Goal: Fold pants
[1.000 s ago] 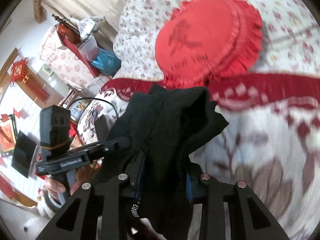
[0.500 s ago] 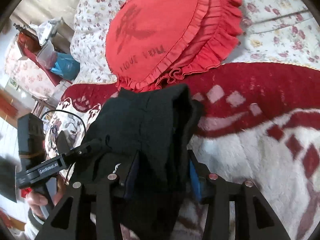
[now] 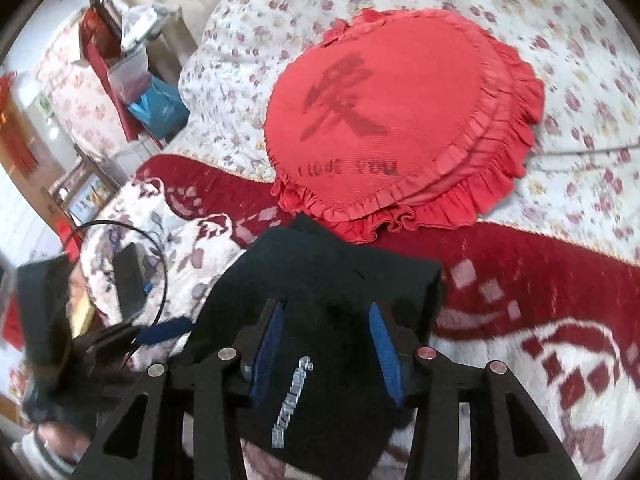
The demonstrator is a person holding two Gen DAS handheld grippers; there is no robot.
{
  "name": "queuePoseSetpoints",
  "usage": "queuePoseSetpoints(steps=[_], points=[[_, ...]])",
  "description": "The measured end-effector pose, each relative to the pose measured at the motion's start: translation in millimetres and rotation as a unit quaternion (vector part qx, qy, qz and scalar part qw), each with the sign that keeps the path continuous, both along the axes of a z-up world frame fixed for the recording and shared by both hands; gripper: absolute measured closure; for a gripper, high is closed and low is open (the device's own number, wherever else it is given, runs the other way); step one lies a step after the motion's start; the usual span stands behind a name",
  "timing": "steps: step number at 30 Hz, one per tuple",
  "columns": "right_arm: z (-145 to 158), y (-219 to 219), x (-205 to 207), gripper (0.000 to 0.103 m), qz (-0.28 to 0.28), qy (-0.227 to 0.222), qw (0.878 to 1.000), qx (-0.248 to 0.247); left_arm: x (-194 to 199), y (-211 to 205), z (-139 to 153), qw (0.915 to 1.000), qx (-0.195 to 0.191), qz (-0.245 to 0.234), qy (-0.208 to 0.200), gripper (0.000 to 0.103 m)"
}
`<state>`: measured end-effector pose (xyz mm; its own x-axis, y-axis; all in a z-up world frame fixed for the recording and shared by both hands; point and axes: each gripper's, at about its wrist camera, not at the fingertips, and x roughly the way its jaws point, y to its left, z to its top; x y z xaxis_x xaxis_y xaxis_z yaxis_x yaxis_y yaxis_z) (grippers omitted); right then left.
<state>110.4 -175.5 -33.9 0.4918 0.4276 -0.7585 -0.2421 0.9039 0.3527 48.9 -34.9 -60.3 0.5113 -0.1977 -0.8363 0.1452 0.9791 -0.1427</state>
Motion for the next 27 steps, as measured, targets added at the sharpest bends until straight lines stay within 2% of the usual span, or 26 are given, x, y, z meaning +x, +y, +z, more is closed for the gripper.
queuePoseSetpoints(steps=[2,3,5,7,10,15,22,27], points=[[-10,5,6,0.059,-0.002,0.013,1.000,-0.018,0,-4,-7,0.9999,0.015,0.005,-0.001,0.046],[-19,8,10,0.059,-0.002,0.020,0.999,-0.030,0,-3,-10,0.9999,0.012,0.007,0.002,0.045],[-32,9,14,0.059,-0.004,0.032,0.998,-0.046,2,-2,-15,0.9999,0.007,0.011,0.004,0.037],[-39,7,17,0.059,-0.008,0.036,0.998,-0.046,4,-2,-20,0.9999,0.003,0.013,0.008,0.036],[-32,4,12,0.059,-0.006,0.033,0.998,-0.048,3,-3,-21,0.9999,0.004,0.014,0.007,0.034],[-15,2,-18,0.059,-0.001,0.023,0.998,-0.059,1,-3,-19,0.9998,0.005,0.018,0.002,0.034],[-38,5,-48,0.056,-0.010,0.030,0.995,-0.097,-5,-4,-17,0.9995,0.008,0.030,-0.005,0.034],[-21,2,-50,0.056,-0.017,0.022,0.996,-0.090,-14,-5,-8,0.9990,0.022,0.033,-0.019,0.035]])
